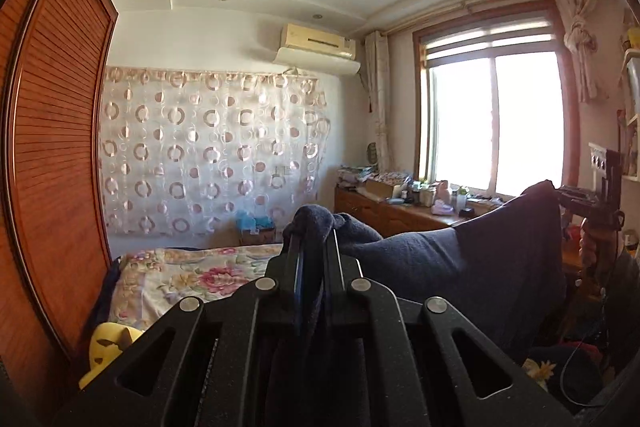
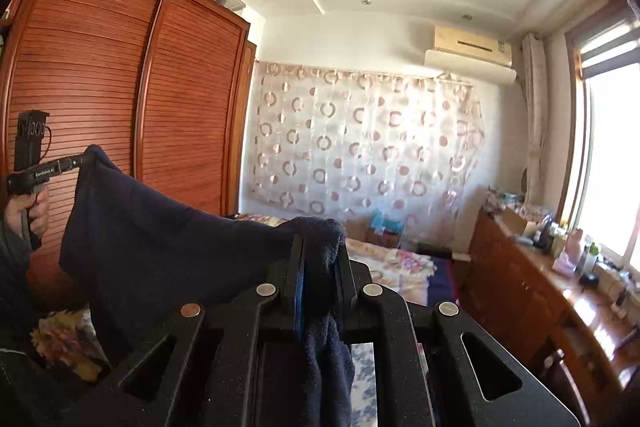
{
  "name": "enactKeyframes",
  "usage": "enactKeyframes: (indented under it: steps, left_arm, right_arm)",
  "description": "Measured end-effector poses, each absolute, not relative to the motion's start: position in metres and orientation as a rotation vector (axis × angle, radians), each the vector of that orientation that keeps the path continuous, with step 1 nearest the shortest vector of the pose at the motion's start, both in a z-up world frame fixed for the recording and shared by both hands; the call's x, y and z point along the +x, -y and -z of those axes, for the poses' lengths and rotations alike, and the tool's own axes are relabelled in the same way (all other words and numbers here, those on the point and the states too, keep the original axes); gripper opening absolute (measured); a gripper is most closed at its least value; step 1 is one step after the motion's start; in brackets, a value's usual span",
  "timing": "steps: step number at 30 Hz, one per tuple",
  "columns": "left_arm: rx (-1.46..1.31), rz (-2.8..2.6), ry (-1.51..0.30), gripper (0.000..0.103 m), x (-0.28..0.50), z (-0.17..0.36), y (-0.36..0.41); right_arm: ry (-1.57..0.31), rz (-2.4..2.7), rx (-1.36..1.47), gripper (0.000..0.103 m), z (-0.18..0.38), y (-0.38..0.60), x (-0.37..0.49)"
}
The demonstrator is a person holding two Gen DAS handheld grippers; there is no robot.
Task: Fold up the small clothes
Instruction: 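Lower the shirt onto the bed and open both grippers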
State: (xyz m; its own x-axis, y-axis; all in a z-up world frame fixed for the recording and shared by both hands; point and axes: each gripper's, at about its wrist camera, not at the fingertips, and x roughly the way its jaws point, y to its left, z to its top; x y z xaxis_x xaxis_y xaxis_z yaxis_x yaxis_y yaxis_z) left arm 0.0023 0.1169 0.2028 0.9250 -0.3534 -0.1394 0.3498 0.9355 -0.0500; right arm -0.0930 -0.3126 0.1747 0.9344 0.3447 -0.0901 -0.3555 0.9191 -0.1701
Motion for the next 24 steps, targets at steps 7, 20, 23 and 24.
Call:
enactKeyframes:
  steps: [7, 20, 23, 24]
  left_arm:
    - [0.007, 0.275, -0.307, 0.009, 0.119, -0.140, -0.108]
    - [0.039, 0.323, -0.559, 0.071, 0.178, -0.041, -0.083]
    - [0.066, 0.305, -0.561, 0.071, 0.159, -0.037, -0.082]
    - [0.062, 0.306, -0.562, 0.071, 0.154, -0.036, -0.083]
  right_arm:
    - [-0.249, -0.285, -0.223, 0.012, -0.143, 0.266, 0.029]
    - [-0.555, -0.197, -0.157, 0.037, -0.031, 0.241, 0.159]
    - [-0.561, -0.234, -0.139, 0.038, -0.033, 0.261, 0.145]
    - [-0.560, -0.241, -0.138, 0.038, -0.036, 0.269, 0.149]
